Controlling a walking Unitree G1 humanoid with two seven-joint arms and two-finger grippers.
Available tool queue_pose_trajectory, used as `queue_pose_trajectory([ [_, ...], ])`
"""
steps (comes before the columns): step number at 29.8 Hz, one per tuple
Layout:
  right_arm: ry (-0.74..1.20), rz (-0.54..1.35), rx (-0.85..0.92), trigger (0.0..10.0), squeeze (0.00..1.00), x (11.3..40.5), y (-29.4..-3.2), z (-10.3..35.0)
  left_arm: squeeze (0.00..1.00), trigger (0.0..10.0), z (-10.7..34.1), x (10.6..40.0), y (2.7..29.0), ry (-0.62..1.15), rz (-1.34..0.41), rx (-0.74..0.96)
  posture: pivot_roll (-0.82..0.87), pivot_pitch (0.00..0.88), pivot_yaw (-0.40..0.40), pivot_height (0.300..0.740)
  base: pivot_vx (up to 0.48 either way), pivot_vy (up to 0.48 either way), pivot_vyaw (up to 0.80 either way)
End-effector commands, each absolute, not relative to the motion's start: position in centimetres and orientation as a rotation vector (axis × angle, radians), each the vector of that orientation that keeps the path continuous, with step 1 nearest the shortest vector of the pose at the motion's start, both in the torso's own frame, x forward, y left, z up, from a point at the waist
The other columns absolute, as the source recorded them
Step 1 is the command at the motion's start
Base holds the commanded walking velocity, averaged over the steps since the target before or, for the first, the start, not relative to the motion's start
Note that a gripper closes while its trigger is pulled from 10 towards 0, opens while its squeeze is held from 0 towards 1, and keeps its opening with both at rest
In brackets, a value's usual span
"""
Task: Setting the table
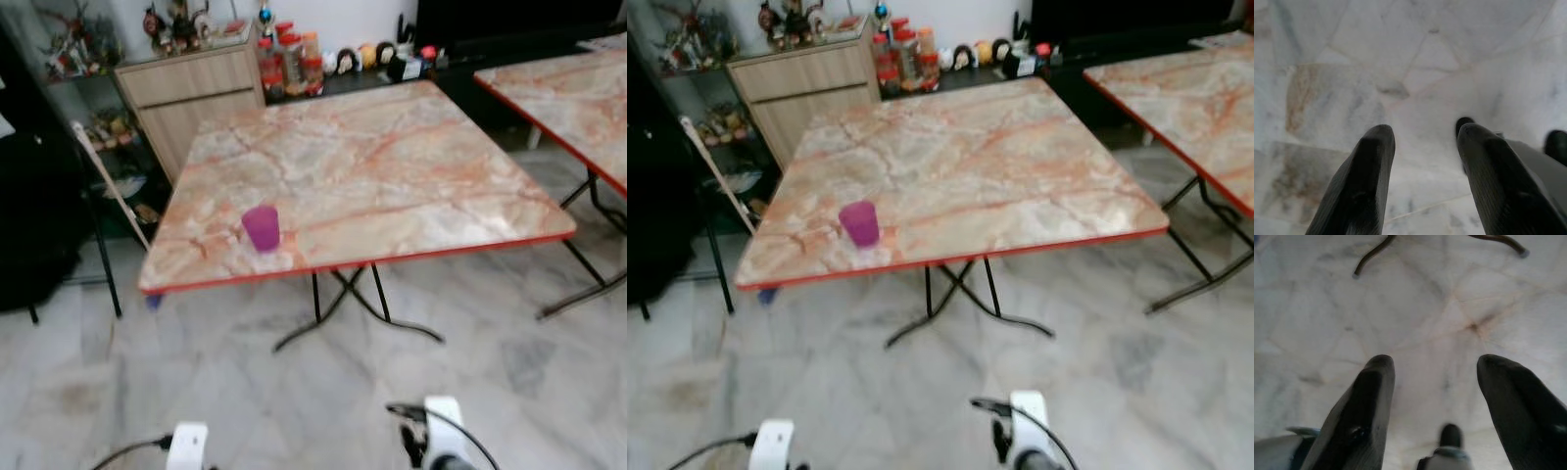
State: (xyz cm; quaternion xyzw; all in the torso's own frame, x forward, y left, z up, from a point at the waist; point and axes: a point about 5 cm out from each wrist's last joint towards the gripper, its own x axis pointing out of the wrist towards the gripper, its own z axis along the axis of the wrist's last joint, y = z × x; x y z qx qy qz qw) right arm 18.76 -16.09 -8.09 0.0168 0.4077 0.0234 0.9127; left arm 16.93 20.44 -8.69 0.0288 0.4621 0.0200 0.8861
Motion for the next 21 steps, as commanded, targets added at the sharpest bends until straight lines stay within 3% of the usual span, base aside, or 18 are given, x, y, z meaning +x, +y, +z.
queue_pose_trajectory([
  [1,0.833,0.024,0.028,10.0,0.0,18.9,-16.9,-8.0,0.0,10.0,-8.5,17.3,20.2,0.953,0.035,0.062,-0.06,0.0,0.109,0.74,0.304,0.0,0.0],
  [21,0.837,0.03,-0.023,10.0,0.0,18.8,-18.7,-7.8,0.0,10.0,-9.0,16.9,18.3,0.962,0.044,0.005,-0.08,0.0,0.028,0.74,0.308,0.0,0.0],
])
